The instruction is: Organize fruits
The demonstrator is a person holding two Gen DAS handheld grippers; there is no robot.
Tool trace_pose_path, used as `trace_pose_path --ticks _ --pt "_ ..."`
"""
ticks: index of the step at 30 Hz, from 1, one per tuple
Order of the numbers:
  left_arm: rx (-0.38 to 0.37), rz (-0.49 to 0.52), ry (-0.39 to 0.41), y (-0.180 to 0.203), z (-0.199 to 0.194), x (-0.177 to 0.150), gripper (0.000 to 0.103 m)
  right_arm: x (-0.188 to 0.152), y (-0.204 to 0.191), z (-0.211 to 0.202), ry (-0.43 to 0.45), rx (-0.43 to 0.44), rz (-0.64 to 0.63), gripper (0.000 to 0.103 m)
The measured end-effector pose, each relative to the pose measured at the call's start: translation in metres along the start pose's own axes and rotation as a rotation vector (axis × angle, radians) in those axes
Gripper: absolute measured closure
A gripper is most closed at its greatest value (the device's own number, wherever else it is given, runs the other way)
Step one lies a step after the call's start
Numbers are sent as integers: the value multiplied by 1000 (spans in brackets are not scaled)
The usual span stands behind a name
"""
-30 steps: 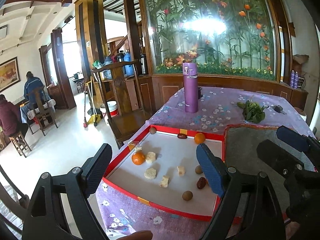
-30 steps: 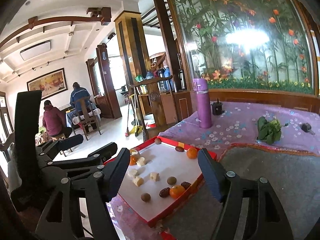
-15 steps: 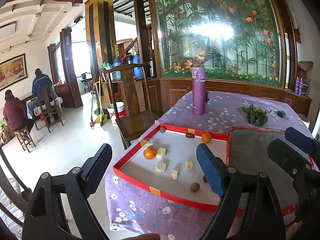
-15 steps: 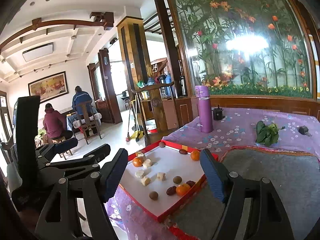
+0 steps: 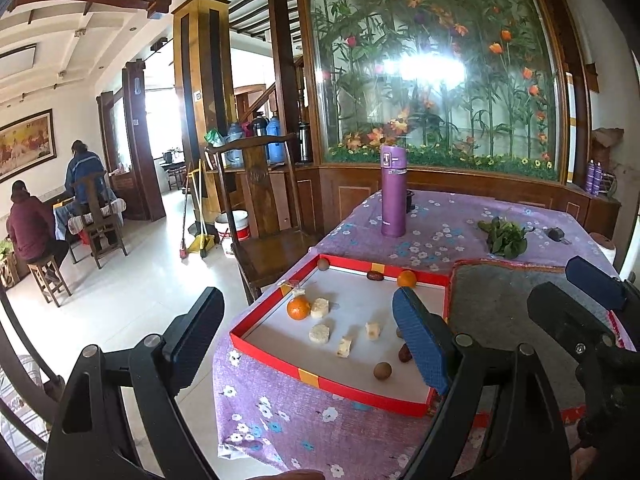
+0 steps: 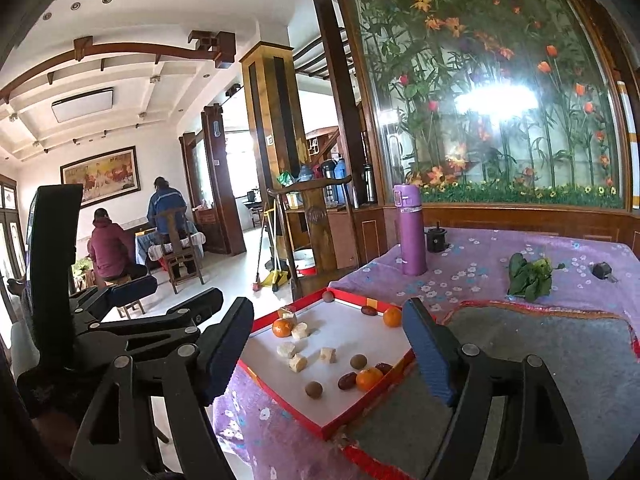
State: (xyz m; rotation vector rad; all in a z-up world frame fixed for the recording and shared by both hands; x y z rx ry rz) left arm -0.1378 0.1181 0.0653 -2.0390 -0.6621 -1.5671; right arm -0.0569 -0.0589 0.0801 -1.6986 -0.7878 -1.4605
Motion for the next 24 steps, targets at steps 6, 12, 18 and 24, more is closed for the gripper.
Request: trace_pose_path --ticks 6,12,18,24 --pt "-1 0 -1 0 -1 0 16 0 -2 -2 0 2 -2 24" --pt "0 -1 1 -2 -3 -1 16 2 -3 -3 6 0 -8 24" --pt "1 1 1 -2 -3 -1 16 4 -4 -6 18 -5 -8 22" --pt "-3 0 1 -3 -4 -2 16 4 -3 -7 18 -5 -11 22"
Point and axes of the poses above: each gripper's, at about its wrist camera, not at the fingertips, and z roughly the way its jaws point, y to its right, x to its top, the point moved 3 cm from there along z, roughly the way its jaws point, and after that the axes turned 9 degrees about y, right-handed, at the moved point
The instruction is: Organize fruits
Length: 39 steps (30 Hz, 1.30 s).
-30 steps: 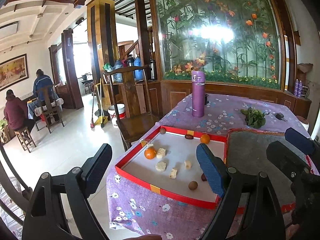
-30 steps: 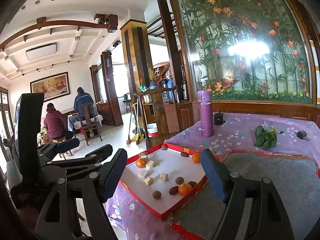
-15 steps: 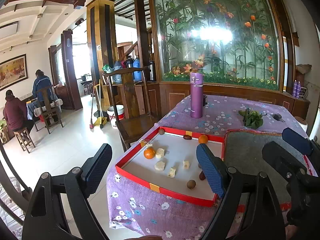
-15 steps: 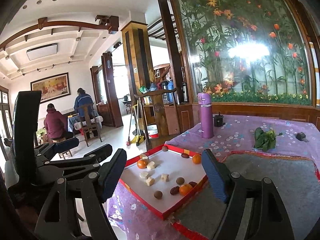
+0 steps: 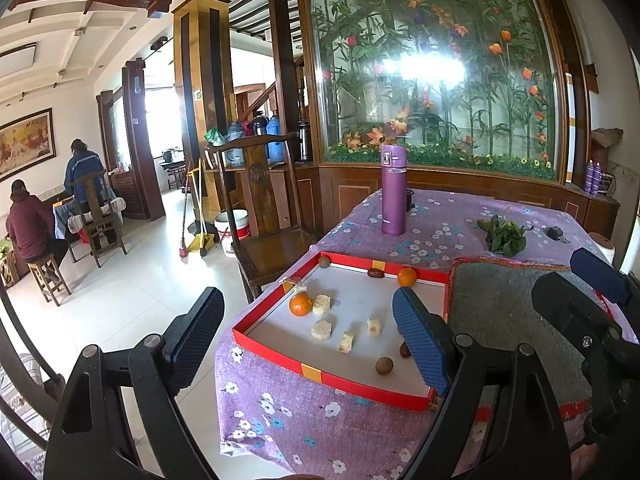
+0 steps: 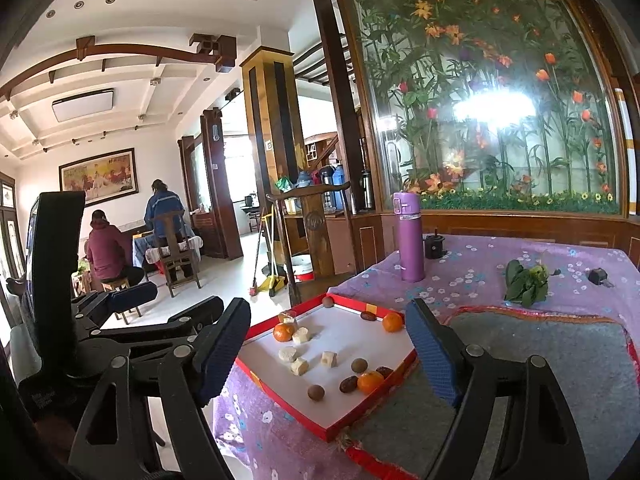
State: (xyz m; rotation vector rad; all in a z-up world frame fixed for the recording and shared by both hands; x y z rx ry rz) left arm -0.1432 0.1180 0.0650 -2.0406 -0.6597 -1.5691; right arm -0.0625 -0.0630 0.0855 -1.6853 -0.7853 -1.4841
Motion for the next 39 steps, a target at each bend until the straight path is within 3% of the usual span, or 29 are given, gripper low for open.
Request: trace_pose_path --ticks 39 --pt "-21 -8 11 1 0 2 16 2 1 -1 6 -6 -5 20"
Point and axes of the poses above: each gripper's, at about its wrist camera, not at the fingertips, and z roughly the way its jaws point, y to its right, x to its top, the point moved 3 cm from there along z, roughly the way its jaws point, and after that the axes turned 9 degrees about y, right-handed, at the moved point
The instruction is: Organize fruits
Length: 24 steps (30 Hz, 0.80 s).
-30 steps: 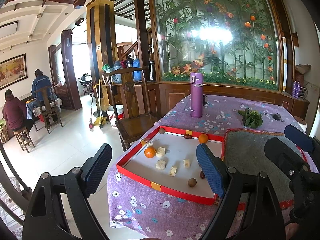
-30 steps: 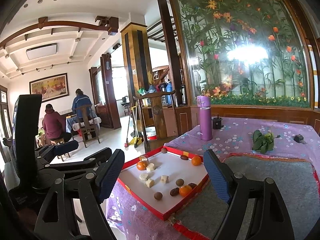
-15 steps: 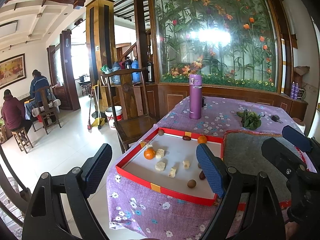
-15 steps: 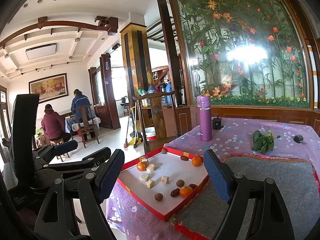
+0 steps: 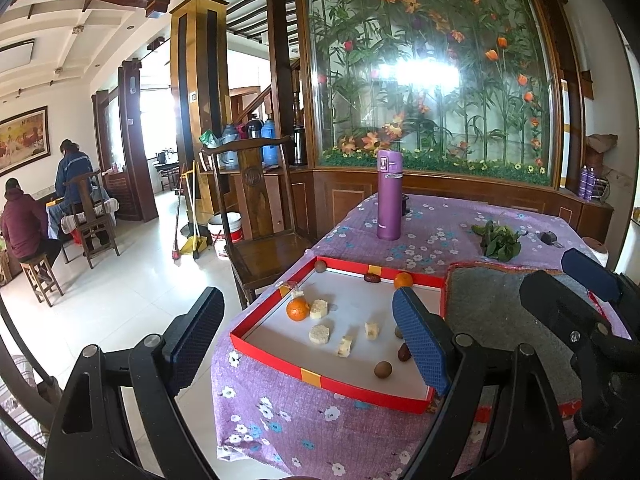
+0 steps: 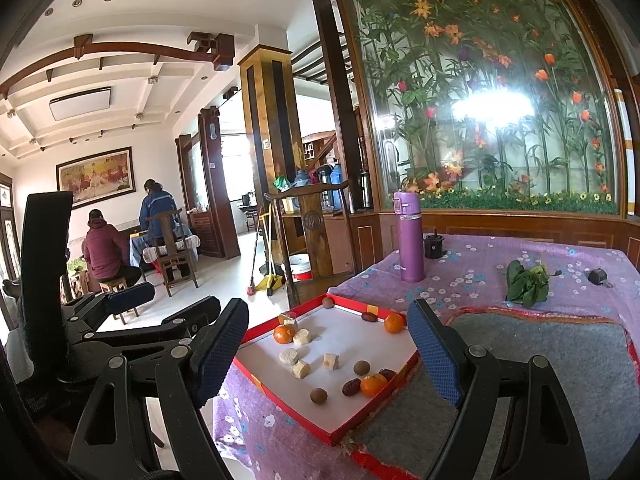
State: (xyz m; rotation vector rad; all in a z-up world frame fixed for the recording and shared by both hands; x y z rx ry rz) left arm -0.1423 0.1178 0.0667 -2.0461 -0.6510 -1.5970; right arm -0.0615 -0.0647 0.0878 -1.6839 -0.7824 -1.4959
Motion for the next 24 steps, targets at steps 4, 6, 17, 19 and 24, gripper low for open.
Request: trace_pose_path --ticks 4,6,17,19,24 --pt "4 1 3 0 0 0 16 4 -1 0 12 -4 -6 20" --pt "8 2 6 -1 1 2 16 6 -1 2 15 -8 -2 19" --pt "15 -3 -9 -4 13 1 16 6 -5 11 5 -11 0 18" --pt "19 -2 -10 -4 15 1 16 9 -7 14 7 -10 -6 18" --pt "26 -8 -6 -9 21 3 16 12 -10 21 10 -3 -9 18"
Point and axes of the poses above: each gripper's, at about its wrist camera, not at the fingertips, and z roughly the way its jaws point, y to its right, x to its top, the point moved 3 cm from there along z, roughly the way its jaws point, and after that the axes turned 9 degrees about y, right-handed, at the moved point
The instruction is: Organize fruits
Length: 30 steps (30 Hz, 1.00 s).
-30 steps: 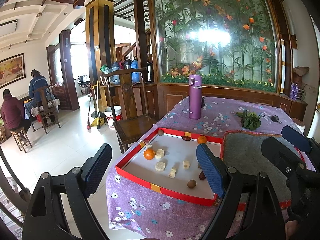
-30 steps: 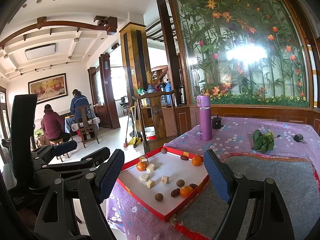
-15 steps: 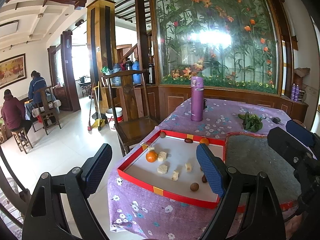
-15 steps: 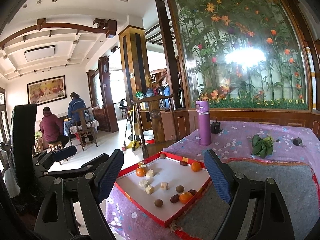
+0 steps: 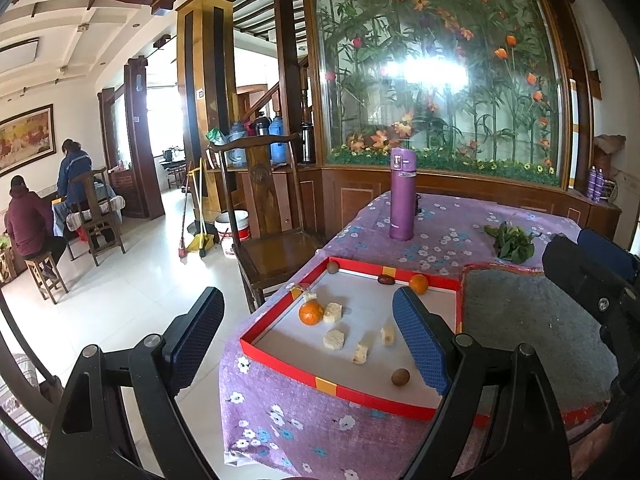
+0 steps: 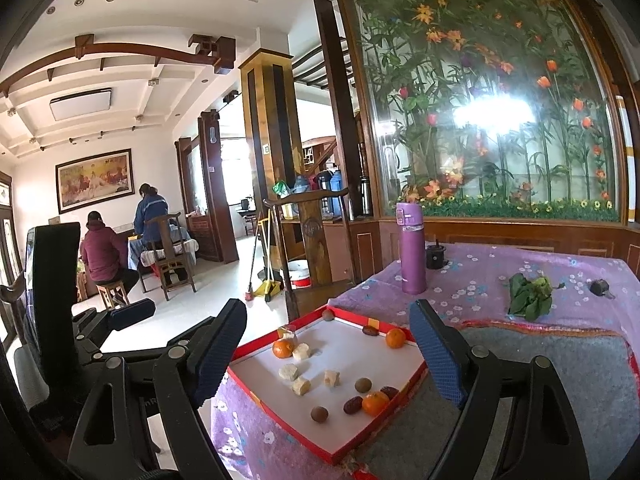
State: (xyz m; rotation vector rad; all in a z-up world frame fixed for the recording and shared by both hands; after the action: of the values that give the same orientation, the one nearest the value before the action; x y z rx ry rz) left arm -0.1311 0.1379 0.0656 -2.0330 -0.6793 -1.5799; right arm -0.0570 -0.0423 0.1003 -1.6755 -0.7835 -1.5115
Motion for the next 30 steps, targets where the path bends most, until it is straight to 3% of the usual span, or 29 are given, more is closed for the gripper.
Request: trace_pose_path --ticks 30 --pt "11 -27 -38 -16 74 14 16 -6 13 86 -86 -4 56 18"
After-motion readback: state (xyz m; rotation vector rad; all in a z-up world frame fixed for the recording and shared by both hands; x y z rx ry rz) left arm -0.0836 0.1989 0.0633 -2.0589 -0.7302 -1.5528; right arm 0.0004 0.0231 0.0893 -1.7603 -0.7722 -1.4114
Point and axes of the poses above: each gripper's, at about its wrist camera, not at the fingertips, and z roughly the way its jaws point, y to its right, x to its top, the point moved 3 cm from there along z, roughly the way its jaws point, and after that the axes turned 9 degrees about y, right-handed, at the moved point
